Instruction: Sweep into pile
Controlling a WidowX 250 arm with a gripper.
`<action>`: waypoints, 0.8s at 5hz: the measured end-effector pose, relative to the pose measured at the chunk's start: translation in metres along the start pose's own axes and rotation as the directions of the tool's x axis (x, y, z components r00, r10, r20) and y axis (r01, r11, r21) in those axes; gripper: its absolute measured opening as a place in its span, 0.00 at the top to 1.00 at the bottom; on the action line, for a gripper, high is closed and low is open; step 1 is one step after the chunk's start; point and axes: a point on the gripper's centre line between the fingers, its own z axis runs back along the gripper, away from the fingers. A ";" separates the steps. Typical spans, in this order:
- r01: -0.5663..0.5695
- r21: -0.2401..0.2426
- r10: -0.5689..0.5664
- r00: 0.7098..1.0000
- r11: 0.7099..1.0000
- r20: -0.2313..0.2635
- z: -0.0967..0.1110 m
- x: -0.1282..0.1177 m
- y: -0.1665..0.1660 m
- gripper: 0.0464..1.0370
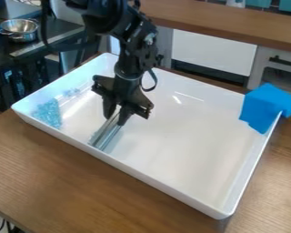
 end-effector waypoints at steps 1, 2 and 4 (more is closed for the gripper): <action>-0.007 -0.061 0.004 0.999 0.998 -0.051 -0.003 0.008 0.004 0.73; -0.048 -0.183 0.026 0.992 0.982 -0.124 -0.009 0.013 0.013 0.73; -0.078 -0.256 0.040 0.988 0.964 -0.151 -0.011 0.012 0.017 0.73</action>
